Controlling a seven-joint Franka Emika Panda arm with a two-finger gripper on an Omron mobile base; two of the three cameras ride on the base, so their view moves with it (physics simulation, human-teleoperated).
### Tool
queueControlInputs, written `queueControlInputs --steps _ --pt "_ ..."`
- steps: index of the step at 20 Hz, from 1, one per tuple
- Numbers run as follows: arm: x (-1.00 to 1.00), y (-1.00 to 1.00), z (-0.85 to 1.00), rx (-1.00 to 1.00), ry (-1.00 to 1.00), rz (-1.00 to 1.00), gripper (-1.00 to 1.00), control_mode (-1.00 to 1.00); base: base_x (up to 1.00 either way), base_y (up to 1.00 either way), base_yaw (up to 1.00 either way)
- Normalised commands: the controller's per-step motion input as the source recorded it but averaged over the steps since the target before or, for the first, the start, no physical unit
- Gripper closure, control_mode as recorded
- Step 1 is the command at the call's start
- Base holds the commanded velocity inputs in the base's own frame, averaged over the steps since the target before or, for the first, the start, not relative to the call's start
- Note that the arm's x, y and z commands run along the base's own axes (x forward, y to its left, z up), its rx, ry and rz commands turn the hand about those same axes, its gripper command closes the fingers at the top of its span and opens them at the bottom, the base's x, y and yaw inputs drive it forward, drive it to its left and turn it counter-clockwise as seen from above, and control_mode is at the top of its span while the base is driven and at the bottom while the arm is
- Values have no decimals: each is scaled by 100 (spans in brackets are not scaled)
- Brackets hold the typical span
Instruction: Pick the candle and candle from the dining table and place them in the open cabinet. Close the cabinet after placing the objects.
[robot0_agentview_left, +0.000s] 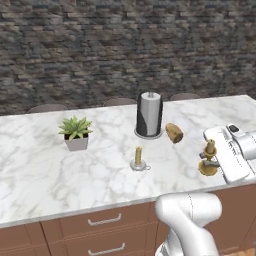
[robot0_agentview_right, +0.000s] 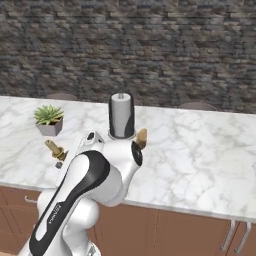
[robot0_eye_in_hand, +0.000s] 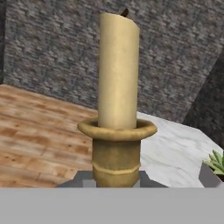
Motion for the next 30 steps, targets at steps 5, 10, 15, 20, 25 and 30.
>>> queueControlInputs --steps 5,10,15,20,25,30 --pt "0 0 0 0 0 0 100 100 -32 -3 -22" --pt "0 0 0 0 0 0 100 100 -24 -5 -16" --pt "0 0 0 0 0 0 100 100 -15 -9 -38" --pt "0 0 0 0 0 0 100 100 0 -1 -89" --pt "0 0 0 0 0 0 100 100 0 0 -98" --pt "0 0 0 0 0 0 100 100 0 1 -99"
